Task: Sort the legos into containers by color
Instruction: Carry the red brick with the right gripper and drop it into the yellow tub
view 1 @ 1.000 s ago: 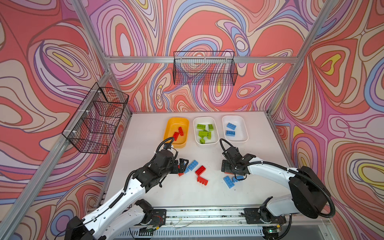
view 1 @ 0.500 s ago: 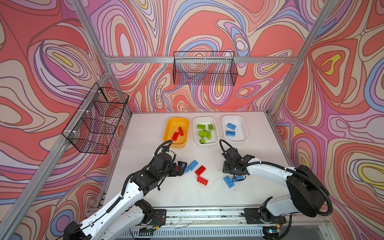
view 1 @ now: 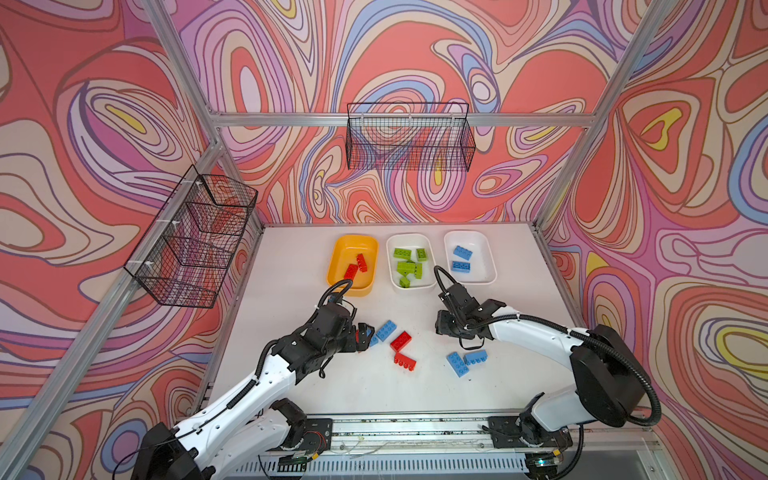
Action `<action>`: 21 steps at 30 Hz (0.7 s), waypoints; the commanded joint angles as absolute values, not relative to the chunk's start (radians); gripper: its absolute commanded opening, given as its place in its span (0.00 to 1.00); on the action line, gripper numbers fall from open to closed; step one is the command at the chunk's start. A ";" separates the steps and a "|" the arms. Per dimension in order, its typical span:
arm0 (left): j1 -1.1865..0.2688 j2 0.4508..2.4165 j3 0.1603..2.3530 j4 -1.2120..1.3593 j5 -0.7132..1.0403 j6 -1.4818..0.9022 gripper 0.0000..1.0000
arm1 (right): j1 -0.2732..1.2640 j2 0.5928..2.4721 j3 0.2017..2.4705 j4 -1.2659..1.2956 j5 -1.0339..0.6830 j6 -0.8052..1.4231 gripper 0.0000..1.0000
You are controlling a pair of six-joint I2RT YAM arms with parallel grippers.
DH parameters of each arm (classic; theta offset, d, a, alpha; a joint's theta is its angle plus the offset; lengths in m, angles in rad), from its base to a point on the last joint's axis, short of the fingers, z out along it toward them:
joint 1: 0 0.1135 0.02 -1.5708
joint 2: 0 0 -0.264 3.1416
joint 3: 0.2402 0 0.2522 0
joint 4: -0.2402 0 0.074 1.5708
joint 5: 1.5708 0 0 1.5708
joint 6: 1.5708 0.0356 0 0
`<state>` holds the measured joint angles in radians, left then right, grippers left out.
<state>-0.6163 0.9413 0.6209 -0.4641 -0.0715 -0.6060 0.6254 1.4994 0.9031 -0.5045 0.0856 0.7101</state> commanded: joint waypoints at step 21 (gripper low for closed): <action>-0.620 0.840 0.632 -0.688 -0.264 -0.718 1.00 | 0.643 2.106 1.789 -0.305 -0.204 0.438 0.39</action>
